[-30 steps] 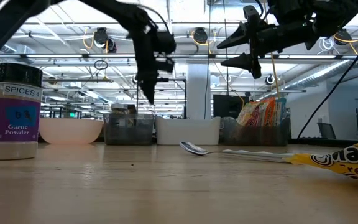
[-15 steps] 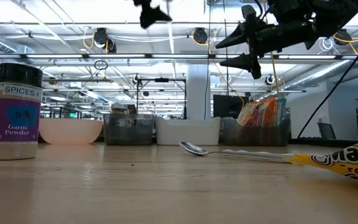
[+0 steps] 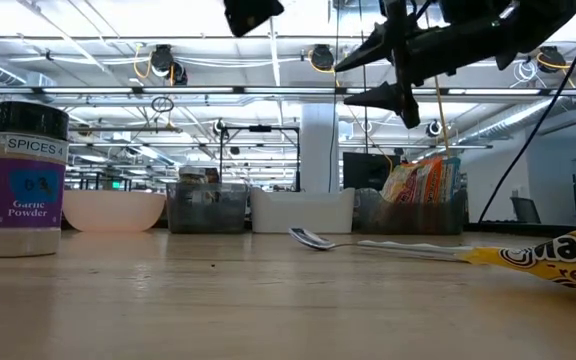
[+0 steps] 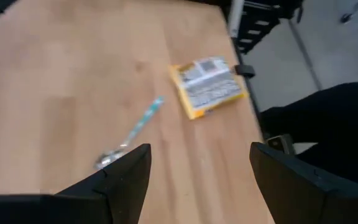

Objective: Pick & Place Food Item
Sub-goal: Put the blue spoon into the white bin

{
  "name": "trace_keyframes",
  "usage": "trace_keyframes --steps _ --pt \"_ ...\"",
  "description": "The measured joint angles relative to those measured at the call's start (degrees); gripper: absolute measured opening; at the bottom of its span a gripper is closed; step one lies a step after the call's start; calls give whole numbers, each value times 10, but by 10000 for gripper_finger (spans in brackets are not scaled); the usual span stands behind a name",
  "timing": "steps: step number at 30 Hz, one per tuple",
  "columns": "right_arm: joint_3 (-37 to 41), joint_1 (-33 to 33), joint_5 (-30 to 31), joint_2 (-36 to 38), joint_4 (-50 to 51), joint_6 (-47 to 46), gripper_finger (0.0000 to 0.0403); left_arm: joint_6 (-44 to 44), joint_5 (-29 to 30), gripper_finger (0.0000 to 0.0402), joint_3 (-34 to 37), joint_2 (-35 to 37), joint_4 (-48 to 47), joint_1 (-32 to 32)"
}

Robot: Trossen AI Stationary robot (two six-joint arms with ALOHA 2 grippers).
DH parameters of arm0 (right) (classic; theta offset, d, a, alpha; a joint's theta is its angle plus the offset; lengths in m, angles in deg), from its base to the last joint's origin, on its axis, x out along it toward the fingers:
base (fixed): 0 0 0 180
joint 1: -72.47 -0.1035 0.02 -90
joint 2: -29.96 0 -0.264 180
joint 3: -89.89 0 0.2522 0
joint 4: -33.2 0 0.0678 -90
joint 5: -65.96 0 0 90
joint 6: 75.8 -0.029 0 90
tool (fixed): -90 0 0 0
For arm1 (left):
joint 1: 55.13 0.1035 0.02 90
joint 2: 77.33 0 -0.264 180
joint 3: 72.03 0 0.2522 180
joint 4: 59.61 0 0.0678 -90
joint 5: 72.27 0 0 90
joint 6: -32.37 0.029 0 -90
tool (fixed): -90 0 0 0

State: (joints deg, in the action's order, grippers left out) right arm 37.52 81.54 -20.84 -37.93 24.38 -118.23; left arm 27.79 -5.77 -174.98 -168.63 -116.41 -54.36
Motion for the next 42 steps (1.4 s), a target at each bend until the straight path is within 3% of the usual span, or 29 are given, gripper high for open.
trace_keyframes --steps 10,16,24,30,36,42 --pt "0 -132 31 -35 -7 -31 238 -186 -2 275 198 11 297 -54" --pt "0 -180 58 -26 -7 -12 238 -311 56 275 265 11 396 -58" --pt "0 -210 28 42 98 11 238 -411 220 276 280 6 414 -57" --pt "0 -236 27 83 169 43 238 -431 236 275 280 6 501 -58" --pt "0 -261 31 82 173 33 238 -458 287 275 280 6 604 -56" --pt "0 -291 62 76 173 32 238 -478 271 275 280 6 526 -62"
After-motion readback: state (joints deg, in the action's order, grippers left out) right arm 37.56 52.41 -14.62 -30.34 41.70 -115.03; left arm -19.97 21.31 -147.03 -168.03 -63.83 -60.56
